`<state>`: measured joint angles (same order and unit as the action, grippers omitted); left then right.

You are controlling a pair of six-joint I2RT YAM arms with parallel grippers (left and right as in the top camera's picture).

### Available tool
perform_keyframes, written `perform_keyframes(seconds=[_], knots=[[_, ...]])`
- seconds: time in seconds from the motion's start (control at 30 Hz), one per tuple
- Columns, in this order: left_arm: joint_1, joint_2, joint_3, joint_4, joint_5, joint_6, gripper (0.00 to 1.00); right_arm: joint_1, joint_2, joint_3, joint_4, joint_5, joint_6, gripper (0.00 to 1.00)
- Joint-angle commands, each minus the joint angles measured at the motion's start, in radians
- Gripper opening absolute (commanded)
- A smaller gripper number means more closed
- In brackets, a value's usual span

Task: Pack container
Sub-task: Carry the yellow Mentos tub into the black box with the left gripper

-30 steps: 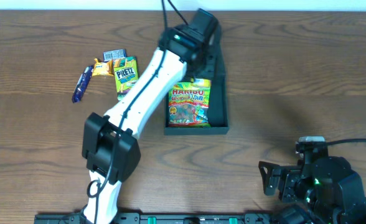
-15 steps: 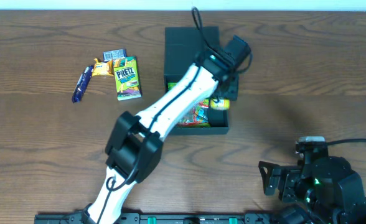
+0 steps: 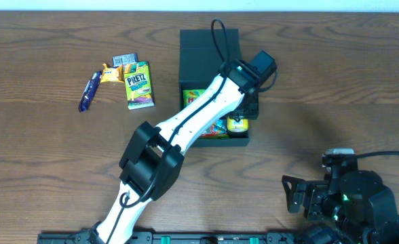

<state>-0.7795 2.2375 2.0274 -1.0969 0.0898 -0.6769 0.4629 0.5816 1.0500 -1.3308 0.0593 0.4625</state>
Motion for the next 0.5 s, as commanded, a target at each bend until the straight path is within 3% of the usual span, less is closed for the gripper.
perform_keyframes(seconds=[0.0,0.1,0.13,0.2,0.27,0.33,0.47], knots=[[-0.009,-0.001,-0.011,-0.006,-0.014,-0.011,0.06,-0.005,-0.001,0.010,-0.001,0.003,-0.011,0.99],[-0.015,-0.001,-0.011,-0.006,-0.020,-0.011,0.06,-0.005,-0.001,0.009,-0.001,0.003,-0.011,0.99],[-0.015,-0.001,-0.011,-0.006,-0.020,-0.011,0.13,-0.005,-0.001,0.009,-0.001,0.003,-0.011,0.99],[-0.015,-0.001,-0.011,-0.006,-0.021,-0.011,0.38,-0.005,-0.001,0.010,-0.001,0.003,-0.011,0.99],[-0.015,-0.001,-0.011,-0.006,-0.022,-0.010,0.76,-0.005,-0.001,0.010,-0.001,0.003,-0.011,0.99],[-0.015,-0.001,-0.011,-0.007,-0.021,-0.006,0.89,-0.005,-0.001,0.009,-0.001,0.003,-0.011,0.99],[-0.014,-0.001,-0.011,-0.006,-0.019,0.001,0.92,-0.005,-0.001,0.010,-0.001,0.003,-0.011,0.99]])
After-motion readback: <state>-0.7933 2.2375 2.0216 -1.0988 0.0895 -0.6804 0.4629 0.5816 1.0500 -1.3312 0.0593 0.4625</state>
